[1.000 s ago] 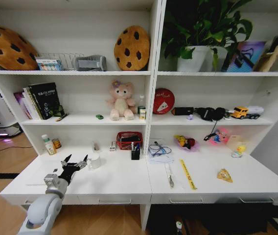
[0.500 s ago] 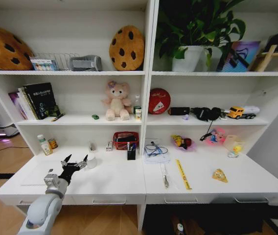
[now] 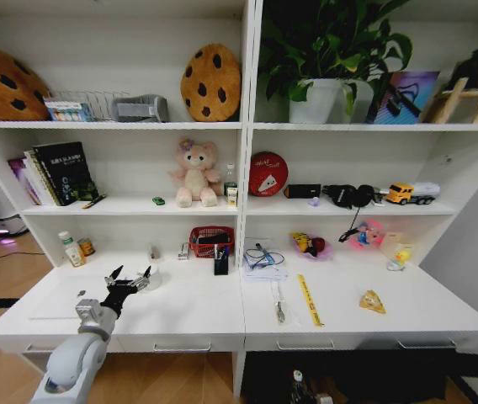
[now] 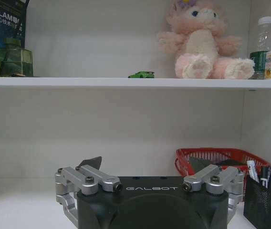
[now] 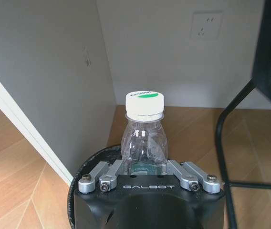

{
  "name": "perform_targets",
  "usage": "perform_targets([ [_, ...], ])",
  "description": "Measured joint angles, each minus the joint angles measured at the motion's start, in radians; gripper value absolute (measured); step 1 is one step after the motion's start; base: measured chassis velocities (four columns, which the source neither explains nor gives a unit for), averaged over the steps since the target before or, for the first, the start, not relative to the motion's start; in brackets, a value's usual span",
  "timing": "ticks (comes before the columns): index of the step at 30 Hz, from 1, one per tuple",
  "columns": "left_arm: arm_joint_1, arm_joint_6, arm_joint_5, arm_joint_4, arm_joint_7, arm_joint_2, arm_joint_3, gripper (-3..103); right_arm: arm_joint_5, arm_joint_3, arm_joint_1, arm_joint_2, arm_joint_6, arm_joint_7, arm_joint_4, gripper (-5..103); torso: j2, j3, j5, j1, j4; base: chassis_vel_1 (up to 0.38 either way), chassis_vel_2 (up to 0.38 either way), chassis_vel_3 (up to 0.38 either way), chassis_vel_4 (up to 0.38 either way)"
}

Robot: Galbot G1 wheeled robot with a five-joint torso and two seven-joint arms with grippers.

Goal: Organize the objects on the table.

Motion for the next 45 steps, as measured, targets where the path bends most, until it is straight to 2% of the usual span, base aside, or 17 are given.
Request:
perform_targets([
  [3,0.000,0.000,0.000,0.000,0.000,0.000,0.000,100,-0.040,0.012,0.088,0.032,0.068,-0.008,-0.116,26,0.000,0.000,-0.0001,0.000,-0.0001,0.000,0.000,0.000,0.000],
  [6,0.000,0.000,0.000,0.000,0.000,0.000,0.000,100,-0.058,0.015,0.132,0.049,0.088,-0.008,-0.168,26,0.000,0.000,0.0000,0.000,0.0000,0.000,0.000,0.000,0.000],
  [14,0.000,0.000,0.000,0.000,0.000,0.000,0.000,100,-0.065,0.003,0.151,0.054,0.059,0.008,-0.154,25,0.000,0.000,-0.0001,0.000,-0.0001,0.000,0.000,0.000,0.000],
  [18,0.000,0.000,0.000,0.000,0.000,0.000,0.000,100,-0.068,0.001,0.149,0.048,0.056,0.018,-0.150,35,0.000,0.000,-0.0001,0.000,-0.0001,0.000,0.000,0.000,0.000],
  [20,0.000,0.000,0.000,0.000,0.000,0.000,0.000,100,-0.067,0.000,0.147,0.042,0.057,0.025,-0.149,46,0.000,0.000,-0.0001,0.000,-0.0002,0.000,0.000,0.000,0.000],
  [21,0.000,0.000,0.000,0.000,0.000,0.000,0.000,100,-0.067,0.000,0.147,0.042,0.057,0.025,-0.149,46,0.000,0.000,-0.0001,0.000,-0.0002,0.000,0.000,0.000,0.000],
  [24,0.000,0.000,0.000,0.000,0.000,0.000,0.000,100,-0.060,0.000,0.148,0.038,0.059,0.030,-0.149,63,0.000,0.000,0.0000,0.000,-0.0001,0.000,0.000,0.000,0.000],
  [27,0.000,0.000,0.000,0.000,0.000,0.000,0.000,100,-0.059,0.000,0.149,0.038,0.060,0.032,-0.150,68,0.000,0.000,0.0000,0.000,-0.0001,0.000,0.000,0.000,0.000],
  [31,0.000,0.000,0.000,0.000,0.000,0.000,0.000,100,-0.050,-0.001,0.142,0.036,0.060,0.039,-0.132,90,0.000,0.000,0.0000,0.000,0.0000,0.000,0.000,0.000,0.000],
  [34,0.000,0.000,0.000,0.000,0.000,0.000,0.000,100,-0.046,-0.010,0.112,0.030,0.053,0.040,-0.090,90,0.000,0.000,0.0000,0.000,0.0000,0.000,0.000,0.000,0.000],
  [35,0.000,0.000,0.000,0.000,0.000,0.000,0.000,100,-0.044,-0.019,0.083,0.026,0.040,0.040,-0.053,99,0.000,0.000,0.0000,0.000,0.0000,0.000,0.000,0.000,0.000],
  [37,0.000,0.000,0.000,0.000,0.000,0.000,0.000,100,-0.034,-0.031,0.051,0.022,0.018,0.040,-0.013,100,0.000,0.000,-0.0001,0.000,0.0001,0.000,0.000,0.000,0.000],
  [40,0.000,0.000,0.000,0.000,0.000,0.000,0.000,100,0.045,-0.085,-0.068,0.008,-0.114,0.041,0.167,100,0.000,0.000,0.0000,0.000,-0.0002,0.000,0.000,0.000,0.000],
  [41,0.000,0.000,0.000,0.000,0.000,0.000,0.000,100,0.045,-0.085,-0.068,0.008,-0.114,0.041,0.167,100,0.000,0.000,0.0000,0.000,-0.0002,0.000,0.000,0.000,0.000],
  [43,0.000,0.000,0.000,0.000,0.000,0.000,0.000,100,0.089,-0.108,-0.141,0.006,-0.170,0.076,0.286,100,0.000,0.000,0.0001,0.000,-0.0003,0.000,0.000,0.000,0.000],
  [44,0.000,0.000,0.000,0.000,0.000,0.000,0.000,100,0.089,-0.108,-0.141,0.006,-0.170,0.076,0.286,100,0.000,0.000,0.0001,0.000,-0.0003,0.000,0.000,0.000,0.000],
  [45,0.000,0.000,0.000,0.000,0.000,0.000,0.000,100,0.118,-0.116,-0.200,0.001,-0.214,0.122,0.387,100,0.000,0.000,0.0002,0.000,0.0002,0.000,0.000,0.000,0.000],
])
